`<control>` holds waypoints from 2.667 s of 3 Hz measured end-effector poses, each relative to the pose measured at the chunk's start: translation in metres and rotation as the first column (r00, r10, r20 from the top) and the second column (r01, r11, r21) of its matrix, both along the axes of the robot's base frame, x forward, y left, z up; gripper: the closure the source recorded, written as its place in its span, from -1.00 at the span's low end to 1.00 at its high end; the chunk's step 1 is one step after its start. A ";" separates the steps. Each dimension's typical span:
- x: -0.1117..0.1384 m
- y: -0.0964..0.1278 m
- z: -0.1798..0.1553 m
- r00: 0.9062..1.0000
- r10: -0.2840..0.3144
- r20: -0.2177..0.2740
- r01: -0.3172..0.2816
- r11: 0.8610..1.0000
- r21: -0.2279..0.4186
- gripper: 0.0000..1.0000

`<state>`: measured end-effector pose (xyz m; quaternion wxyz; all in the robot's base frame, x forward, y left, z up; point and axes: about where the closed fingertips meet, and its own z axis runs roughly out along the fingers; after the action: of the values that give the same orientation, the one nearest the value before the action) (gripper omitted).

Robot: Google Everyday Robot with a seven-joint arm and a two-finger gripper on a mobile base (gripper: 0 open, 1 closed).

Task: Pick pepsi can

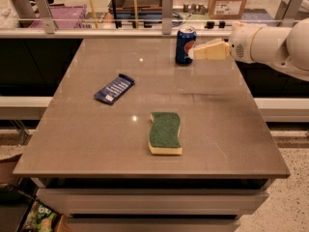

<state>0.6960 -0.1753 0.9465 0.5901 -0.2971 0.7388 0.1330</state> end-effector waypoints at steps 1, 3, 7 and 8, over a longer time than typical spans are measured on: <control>0.016 -0.002 -0.011 0.999 0.034 0.020 -0.034 0.999 0.018 -1.00; 0.048 -0.005 -0.027 0.995 0.098 0.029 -0.099 0.995 0.016 -1.00; 0.094 0.038 -0.032 0.968 0.249 0.017 -0.250 0.966 0.060 -1.00; 0.093 0.049 -0.040 0.956 0.292 -0.016 -0.289 0.953 0.093 -1.00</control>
Offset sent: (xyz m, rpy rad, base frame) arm 0.0509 -0.0150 -0.0324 0.0295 -0.0320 0.0954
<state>0.7893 -0.1260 0.9065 0.5660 -0.3739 0.6888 0.2556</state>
